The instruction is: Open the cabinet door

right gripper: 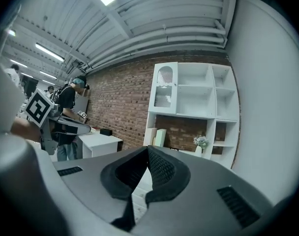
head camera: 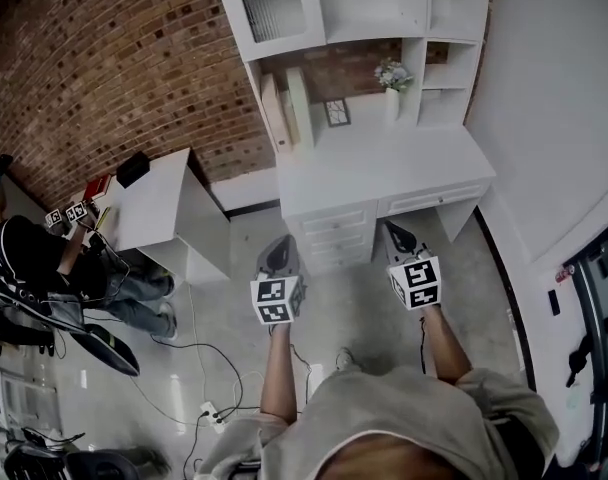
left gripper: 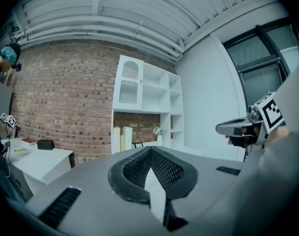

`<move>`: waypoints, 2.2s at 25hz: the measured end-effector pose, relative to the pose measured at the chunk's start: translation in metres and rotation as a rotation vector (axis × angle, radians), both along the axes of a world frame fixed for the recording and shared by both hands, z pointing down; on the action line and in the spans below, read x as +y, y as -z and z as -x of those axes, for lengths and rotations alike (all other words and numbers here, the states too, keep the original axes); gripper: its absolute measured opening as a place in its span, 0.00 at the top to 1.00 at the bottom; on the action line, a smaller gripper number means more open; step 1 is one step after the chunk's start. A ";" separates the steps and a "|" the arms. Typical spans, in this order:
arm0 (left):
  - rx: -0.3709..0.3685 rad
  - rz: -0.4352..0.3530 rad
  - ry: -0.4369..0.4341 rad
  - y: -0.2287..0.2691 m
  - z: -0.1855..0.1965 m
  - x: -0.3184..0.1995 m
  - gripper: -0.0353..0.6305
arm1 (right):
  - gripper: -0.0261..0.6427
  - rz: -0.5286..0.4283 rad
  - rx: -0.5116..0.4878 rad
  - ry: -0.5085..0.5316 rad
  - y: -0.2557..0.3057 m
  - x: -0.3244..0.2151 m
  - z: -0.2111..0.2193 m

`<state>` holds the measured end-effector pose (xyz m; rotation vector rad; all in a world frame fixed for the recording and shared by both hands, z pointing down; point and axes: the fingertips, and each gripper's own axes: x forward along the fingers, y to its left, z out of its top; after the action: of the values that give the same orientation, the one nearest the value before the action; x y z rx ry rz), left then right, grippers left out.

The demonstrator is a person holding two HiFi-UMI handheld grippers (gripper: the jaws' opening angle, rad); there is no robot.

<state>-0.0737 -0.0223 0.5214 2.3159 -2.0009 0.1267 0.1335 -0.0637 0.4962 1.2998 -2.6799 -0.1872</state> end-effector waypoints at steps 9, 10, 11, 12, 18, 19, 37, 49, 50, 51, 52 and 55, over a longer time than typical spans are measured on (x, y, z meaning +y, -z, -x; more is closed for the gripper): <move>-0.019 -0.029 -0.034 0.012 0.045 -0.087 0.91 | 0.94 -0.033 -0.005 -0.022 0.013 -0.082 0.047; -0.022 -0.030 -0.038 0.011 0.048 -0.095 0.91 | 0.94 -0.033 -0.007 -0.026 0.011 -0.088 0.051; -0.024 -0.030 -0.042 0.009 0.051 -0.102 0.91 | 0.94 -0.031 -0.008 -0.030 0.007 -0.093 0.054; -0.024 -0.030 -0.047 0.007 0.053 -0.109 0.91 | 0.94 -0.027 -0.008 -0.033 0.004 -0.098 0.056; -0.016 -0.007 -0.080 -0.008 0.056 -0.140 0.91 | 0.94 0.002 -0.001 -0.058 -0.012 -0.123 0.063; -0.015 -0.004 -0.084 -0.010 0.056 -0.146 0.91 | 0.94 0.003 0.000 -0.062 -0.014 -0.128 0.064; -0.014 0.011 -0.067 -0.008 0.089 -0.304 0.91 | 0.94 0.014 -0.017 -0.050 -0.013 -0.289 0.096; -0.042 0.005 -0.033 0.016 0.111 -0.446 0.91 | 0.94 0.005 -0.059 -0.004 0.008 -0.441 0.119; -0.043 0.004 -0.026 0.017 0.113 -0.455 0.91 | 0.94 0.006 -0.065 0.003 0.009 -0.452 0.122; -0.045 0.003 -0.021 0.018 0.115 -0.464 0.91 | 0.94 0.006 -0.072 0.012 0.010 -0.461 0.124; -0.047 0.002 -0.015 0.019 0.117 -0.472 0.91 | 0.94 0.006 -0.078 0.023 0.011 -0.470 0.127; -0.053 0.001 0.006 0.017 0.122 -0.493 0.91 | 0.94 0.000 -0.087 0.043 0.010 -0.492 0.132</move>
<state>-0.1958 -0.5151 0.5048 2.3296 -2.0320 0.1907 0.0019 -0.5554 0.4860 1.2801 -2.7821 -0.1394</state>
